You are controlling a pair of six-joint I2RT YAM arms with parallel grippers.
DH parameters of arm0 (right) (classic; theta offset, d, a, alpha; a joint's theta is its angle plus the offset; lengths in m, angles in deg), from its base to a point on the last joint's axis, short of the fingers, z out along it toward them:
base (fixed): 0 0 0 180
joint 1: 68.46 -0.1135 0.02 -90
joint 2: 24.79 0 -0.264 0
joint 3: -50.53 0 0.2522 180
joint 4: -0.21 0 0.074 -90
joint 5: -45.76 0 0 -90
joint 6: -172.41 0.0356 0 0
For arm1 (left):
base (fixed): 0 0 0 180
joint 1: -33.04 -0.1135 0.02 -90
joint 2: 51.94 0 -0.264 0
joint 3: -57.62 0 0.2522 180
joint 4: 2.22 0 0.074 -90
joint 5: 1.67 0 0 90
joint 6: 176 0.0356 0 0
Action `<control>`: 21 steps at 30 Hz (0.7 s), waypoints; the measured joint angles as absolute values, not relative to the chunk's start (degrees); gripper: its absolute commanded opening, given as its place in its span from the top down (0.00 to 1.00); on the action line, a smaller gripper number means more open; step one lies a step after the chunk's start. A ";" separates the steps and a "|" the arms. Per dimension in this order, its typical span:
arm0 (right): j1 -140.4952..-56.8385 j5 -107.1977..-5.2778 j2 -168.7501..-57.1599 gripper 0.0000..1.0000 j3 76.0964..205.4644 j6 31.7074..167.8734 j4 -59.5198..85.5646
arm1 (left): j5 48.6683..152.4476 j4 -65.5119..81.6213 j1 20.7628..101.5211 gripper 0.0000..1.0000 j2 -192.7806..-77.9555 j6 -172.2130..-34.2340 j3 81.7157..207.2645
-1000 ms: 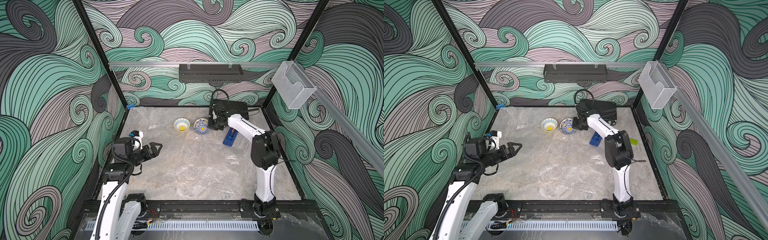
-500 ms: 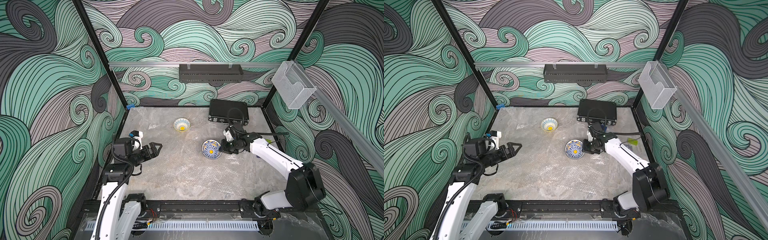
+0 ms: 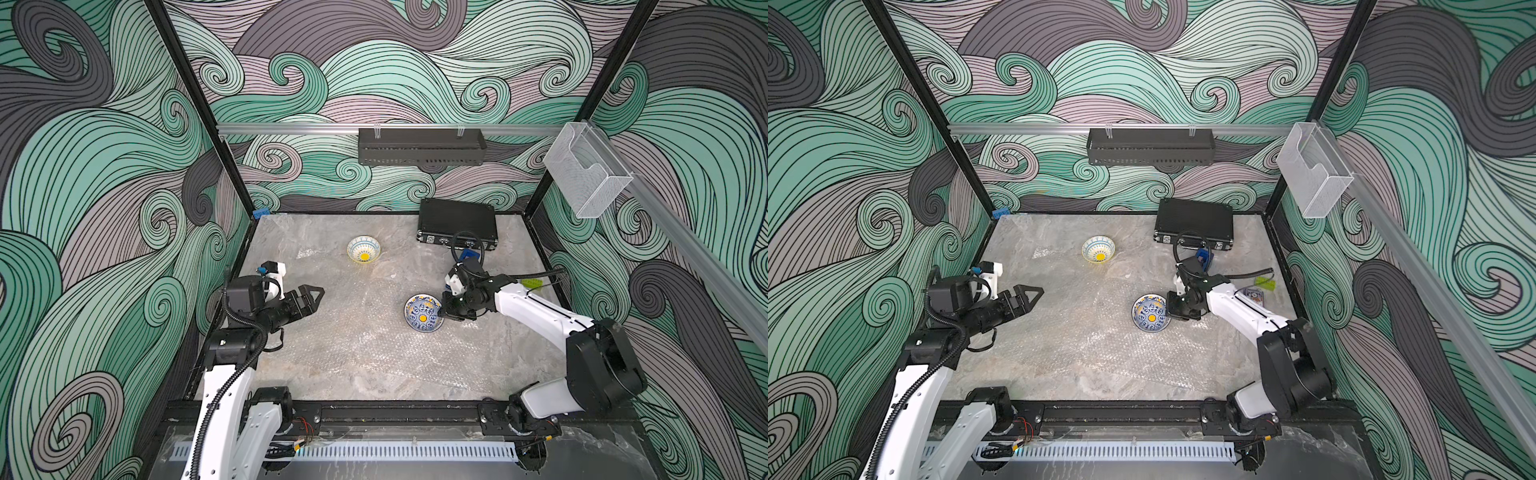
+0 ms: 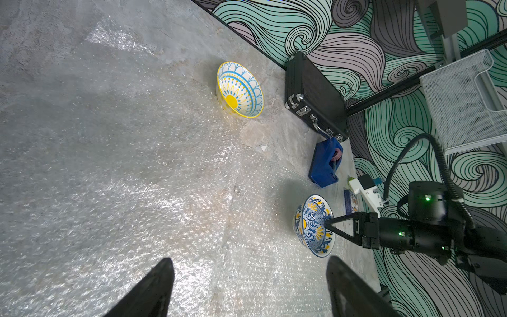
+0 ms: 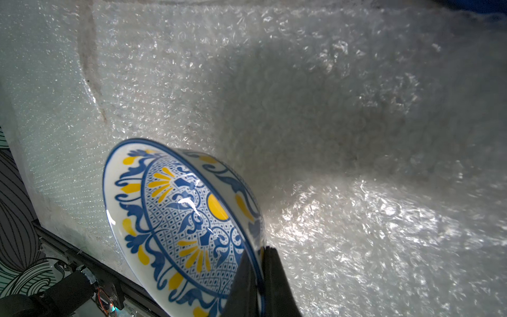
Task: Wrap bowls in bubble wrap
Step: Place the bowl on the bubble wrap.
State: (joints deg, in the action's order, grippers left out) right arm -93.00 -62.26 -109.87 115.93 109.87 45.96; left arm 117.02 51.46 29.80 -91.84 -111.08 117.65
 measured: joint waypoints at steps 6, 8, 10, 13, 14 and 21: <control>-93.00 -62.28 -111.09 0.94 113.63 109.87 44.06 | 116.99 51.46 29.80 0.15 -91.90 -111.08 117.65; -93.00 -62.35 -111.09 0.79 113.33 109.89 43.51 | 116.99 51.46 29.80 0.15 -92.08 -111.08 117.65; -93.00 -62.72 -111.09 0.62 113.30 109.76 43.05 | 116.99 51.46 29.84 0.15 -92.47 -111.08 117.65; -93.00 -63.20 -110.70 0.41 113.22 109.48 42.07 | 117.21 51.39 30.08 0.23 -93.28 -111.13 117.65; -93.00 -63.11 -109.98 0.37 112.95 109.52 41.74 | 117.50 51.22 30.43 0.26 -93.70 -111.19 117.65; -93.00 -59.11 -94.53 0.32 108.93 109.13 39.21 | 110.79 44.01 49.84 0.27 -102.90 -115.83 118.28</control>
State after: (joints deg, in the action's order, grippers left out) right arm -93.00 -59.11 -94.53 108.93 109.13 39.21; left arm 110.79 44.01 49.84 -102.90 -115.83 118.28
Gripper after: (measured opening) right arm 0.678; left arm 0.733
